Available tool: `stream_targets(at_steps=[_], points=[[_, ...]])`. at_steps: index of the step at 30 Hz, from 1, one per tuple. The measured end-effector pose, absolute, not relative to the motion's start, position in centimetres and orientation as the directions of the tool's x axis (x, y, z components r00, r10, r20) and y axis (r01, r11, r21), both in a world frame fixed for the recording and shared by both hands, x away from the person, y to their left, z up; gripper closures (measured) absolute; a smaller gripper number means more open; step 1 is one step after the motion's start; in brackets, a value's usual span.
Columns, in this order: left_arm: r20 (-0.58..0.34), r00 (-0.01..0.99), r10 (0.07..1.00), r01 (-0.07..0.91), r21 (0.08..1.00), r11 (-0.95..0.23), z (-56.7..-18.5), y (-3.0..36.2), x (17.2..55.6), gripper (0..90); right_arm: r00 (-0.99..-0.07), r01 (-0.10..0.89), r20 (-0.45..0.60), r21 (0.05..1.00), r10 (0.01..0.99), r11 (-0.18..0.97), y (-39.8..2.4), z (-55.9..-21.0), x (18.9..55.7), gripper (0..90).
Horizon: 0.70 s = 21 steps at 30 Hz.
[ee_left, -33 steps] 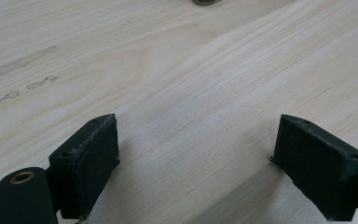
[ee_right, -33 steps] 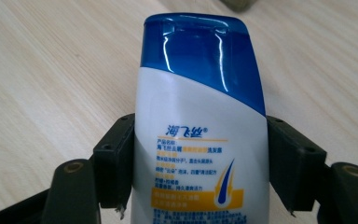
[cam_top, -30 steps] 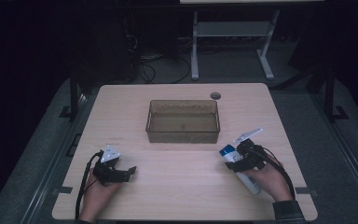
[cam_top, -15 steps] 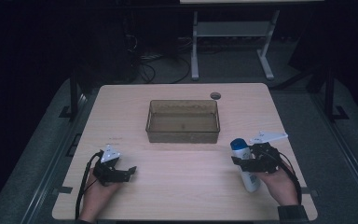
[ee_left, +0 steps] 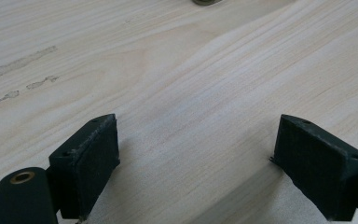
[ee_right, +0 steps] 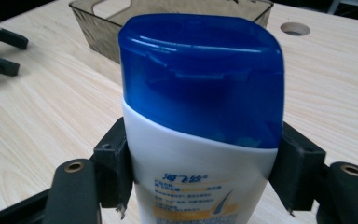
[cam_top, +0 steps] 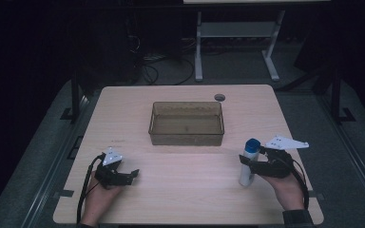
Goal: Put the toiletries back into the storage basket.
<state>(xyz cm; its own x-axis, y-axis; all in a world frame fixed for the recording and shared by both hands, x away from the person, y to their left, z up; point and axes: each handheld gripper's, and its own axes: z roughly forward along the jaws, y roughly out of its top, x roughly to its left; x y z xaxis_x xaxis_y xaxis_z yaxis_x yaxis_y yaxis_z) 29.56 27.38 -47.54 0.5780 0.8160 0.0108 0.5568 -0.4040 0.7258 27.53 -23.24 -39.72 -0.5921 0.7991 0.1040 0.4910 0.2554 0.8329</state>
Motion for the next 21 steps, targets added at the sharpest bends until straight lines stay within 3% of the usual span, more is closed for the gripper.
stream_targets(at_steps=[21], points=[[0.010, 0.577, 0.817, 0.557, 0.727, -0.402, -47.5, 27.4, 29.6, 12.5, -0.586, 0.421, 0.071, 0.878, 0.807, 0.228, -23.4, -37.9, 27.6, 32.8]])
